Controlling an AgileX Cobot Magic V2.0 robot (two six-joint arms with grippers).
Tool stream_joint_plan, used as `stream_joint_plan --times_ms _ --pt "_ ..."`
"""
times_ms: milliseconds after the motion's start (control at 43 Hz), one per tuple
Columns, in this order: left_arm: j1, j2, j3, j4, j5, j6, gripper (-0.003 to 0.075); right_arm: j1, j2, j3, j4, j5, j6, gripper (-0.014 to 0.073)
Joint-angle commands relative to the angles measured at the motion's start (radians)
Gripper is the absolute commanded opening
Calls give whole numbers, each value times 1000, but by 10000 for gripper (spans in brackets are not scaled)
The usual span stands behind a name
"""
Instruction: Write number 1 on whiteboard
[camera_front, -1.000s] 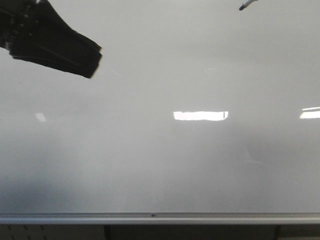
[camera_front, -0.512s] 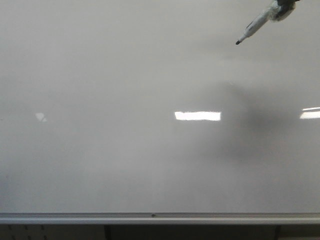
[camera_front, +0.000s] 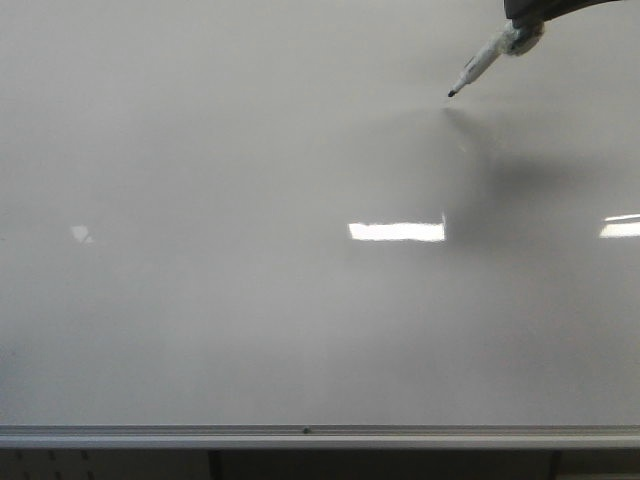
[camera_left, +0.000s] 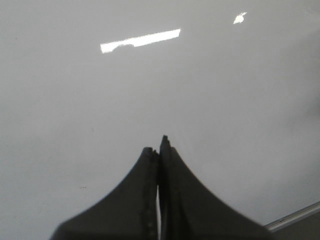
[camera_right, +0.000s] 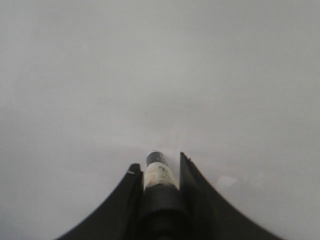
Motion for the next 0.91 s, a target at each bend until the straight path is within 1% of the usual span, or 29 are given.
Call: stream_joint_plan --times_ms 0,605,884 --pt "1 -5 -28 -3 30 -10 -20 1 -19 -39 12 -78 -14 -109" --pt "1 -5 -28 -3 30 -10 -20 1 15 -35 -21 -57 -14 -109" --pt "1 -5 -28 -3 30 -10 -20 21 80 -16 -22 -37 -14 -109"
